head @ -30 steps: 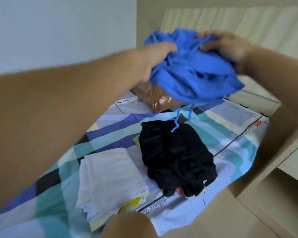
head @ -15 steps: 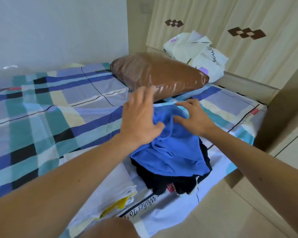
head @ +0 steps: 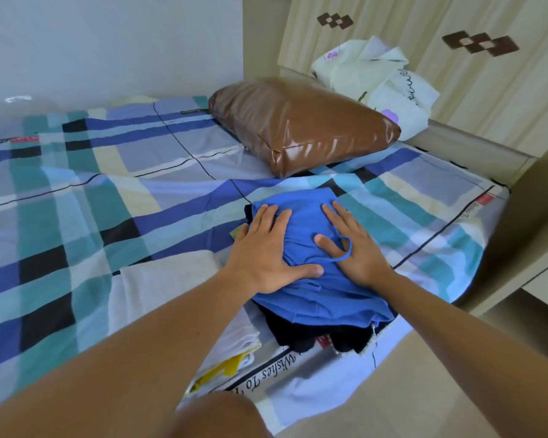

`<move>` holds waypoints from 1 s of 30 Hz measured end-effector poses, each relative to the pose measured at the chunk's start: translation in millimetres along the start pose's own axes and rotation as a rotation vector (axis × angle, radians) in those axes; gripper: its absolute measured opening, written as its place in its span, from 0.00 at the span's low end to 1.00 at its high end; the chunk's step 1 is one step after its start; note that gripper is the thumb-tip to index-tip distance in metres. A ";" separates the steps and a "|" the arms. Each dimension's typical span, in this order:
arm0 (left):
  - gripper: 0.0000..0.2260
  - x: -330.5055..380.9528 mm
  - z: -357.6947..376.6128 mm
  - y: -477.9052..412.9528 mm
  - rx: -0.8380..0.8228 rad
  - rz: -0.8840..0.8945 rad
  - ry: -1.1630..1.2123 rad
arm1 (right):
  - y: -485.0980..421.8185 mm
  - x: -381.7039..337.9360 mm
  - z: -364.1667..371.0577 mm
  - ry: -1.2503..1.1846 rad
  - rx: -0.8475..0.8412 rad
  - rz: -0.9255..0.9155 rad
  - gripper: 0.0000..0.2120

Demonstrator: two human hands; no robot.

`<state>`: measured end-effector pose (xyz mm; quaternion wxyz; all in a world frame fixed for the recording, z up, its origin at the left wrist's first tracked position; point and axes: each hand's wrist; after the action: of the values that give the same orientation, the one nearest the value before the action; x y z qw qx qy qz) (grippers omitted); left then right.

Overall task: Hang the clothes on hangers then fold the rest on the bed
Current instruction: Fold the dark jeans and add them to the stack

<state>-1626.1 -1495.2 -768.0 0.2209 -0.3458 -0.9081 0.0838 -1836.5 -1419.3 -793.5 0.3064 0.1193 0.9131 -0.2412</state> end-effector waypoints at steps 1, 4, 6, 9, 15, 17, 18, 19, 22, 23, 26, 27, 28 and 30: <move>0.56 1.8 -5.6 -1.2 -0.019 -0.010 0.006 | -0.8 -2.0 -1.2 -0.010 -0.022 0.016 0.39; 0.50 7.8 -28.9 -7.8 -0.041 -0.011 0.088 | -16.7 -16.4 -17.8 -0.140 -0.133 0.164 0.38; 0.44 8.6 -52.6 -7.5 0.086 -0.049 0.240 | -33.3 -31.6 -37.0 -0.107 -0.130 0.180 0.31; 0.35 0.9 -96.1 10.5 0.285 -0.126 0.388 | -51.5 -67.6 -61.4 -0.106 0.000 0.095 0.24; 0.24 -50.6 -181.4 74.2 0.383 -0.187 0.389 | -64.2 -186.9 -57.5 -0.168 -0.002 -0.131 0.26; 0.22 -70.6 -200.8 96.9 0.419 -0.263 0.426 | -62.2 -225.1 -40.8 -0.172 -0.061 -0.191 0.26; 0.21 -83.1 -214.0 112.2 0.442 -0.300 0.437 | -59.1 -249.1 -26.6 -0.186 -0.106 -0.218 0.26; 0.21 -92.0 -221.8 123.1 0.454 -0.332 0.446 | -54.2 -266.8 -14.5 -0.186 -0.137 -0.236 0.27; 0.22 -131.2 -249.0 170.2 0.530 -0.432 0.428 | -30.6 -334.3 38.0 -0.247 -0.215 -0.304 0.26; 0.22 -148.3 -259.7 191.8 0.564 -0.468 0.423 | -18.5 -358.9 62.7 -0.297 -0.256 -0.322 0.26; 0.21 -179.9 -277.4 237.6 0.643 -0.562 0.432 | 18.9 -405.2 113.8 -0.400 -0.349 -0.342 0.24; 0.20 -189.9 -282.9 253.7 0.666 -0.594 0.439 | 31.9 -419.2 130.3 -0.414 -0.379 -0.352 0.23; 0.20 -201.0 -288.7 271.6 0.695 -0.623 0.437 | 44.9 -435.0 147.5 -0.438 -0.415 -0.358 0.24; 0.19 -223.2 -297.6 306.6 0.757 -0.666 0.425 | 70.8 -466.1 179.1 -0.489 -0.477 -0.375 0.24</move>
<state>-1160.2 -1414.8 -673.7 0.5231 0.0548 -0.8102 0.2588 -1355.3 -1483.3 -656.6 0.4848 -0.1853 0.8495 -0.0954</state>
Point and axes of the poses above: each hand's wrist, its own y-axis away from the middle knuckle, its own z-axis out of the palm, x = y × z, and after that the axes turned 15 degrees about x, right-handed
